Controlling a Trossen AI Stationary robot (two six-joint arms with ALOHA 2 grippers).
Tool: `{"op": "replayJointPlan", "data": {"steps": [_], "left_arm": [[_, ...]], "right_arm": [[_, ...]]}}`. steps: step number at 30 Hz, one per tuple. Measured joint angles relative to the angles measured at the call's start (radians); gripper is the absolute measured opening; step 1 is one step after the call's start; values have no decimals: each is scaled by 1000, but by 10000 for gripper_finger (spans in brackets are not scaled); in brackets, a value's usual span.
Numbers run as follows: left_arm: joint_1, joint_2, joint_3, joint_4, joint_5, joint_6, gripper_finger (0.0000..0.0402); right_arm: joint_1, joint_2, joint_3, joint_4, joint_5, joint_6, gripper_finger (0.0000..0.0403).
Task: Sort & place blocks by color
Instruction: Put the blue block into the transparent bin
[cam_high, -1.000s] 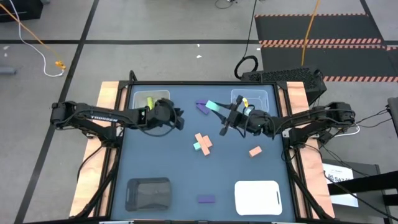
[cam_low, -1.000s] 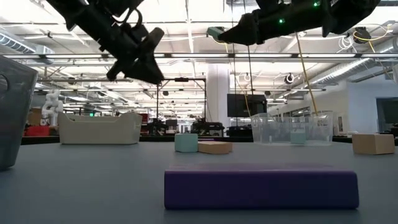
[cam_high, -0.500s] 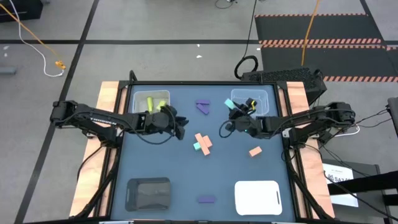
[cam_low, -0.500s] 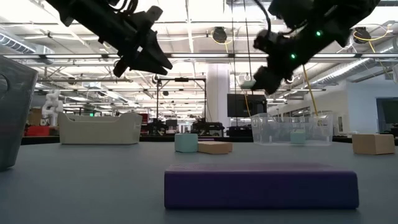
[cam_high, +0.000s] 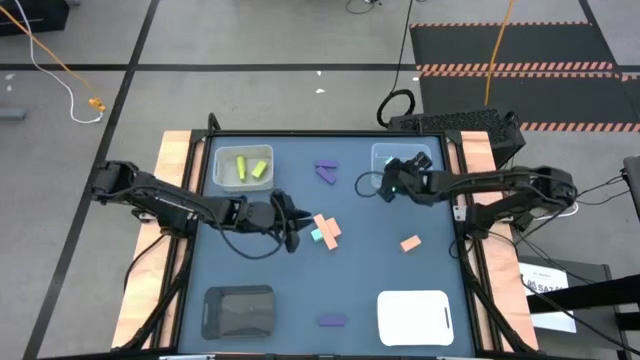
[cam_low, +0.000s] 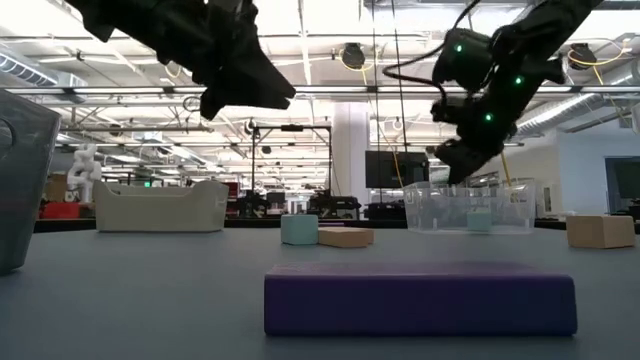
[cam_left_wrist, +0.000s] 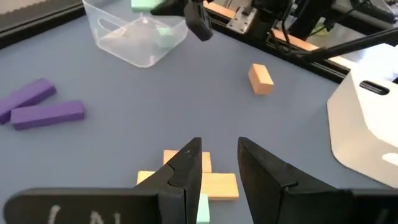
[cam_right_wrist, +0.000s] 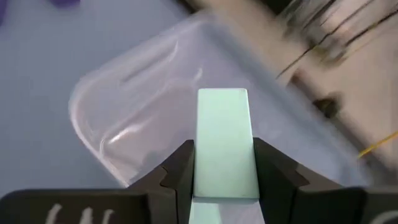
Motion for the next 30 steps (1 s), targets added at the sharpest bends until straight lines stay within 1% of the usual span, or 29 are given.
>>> {"op": "replayJointPlan", "data": {"steps": [3, 5, 9, 12, 16, 19, 23, 25, 30], "left_arm": [[8, -2, 0, 56, 0, -26, 104], [14, -3, 0, 57, -2, -59, 104], [12, 17, 1, 28, -1, -72, 104], [-2, 60, -2, -9, 3, -74, 104], [-7, 136, 0, -2, 48, -59, 109], [-7, 192, 0, 12, 70, -59, 130], [-7, 242, 0, 19, 71, -57, 174], [-7, 255, 0, 25, 71, -47, 198], [-7, 258, 0, 29, 55, 10, 253]], "right_arm": [[-79, 0, -6, -7, -130, 16, 117], [-117, 0, -13, -6, -166, 16, 116], [-171, 0, -19, -6, -203, 12, 126], [-195, 0, -19, -6, -209, 8, 146], [-211, 0, -19, -6, -211, 8, 180], [-215, -1, -19, -4, -210, 8, 201], [-214, -1, -19, 0, -211, 8, 218], [-214, -1, -19, 2, -220, 8, 222], [-214, -1, -19, 24, -291, 8, 222]]}}
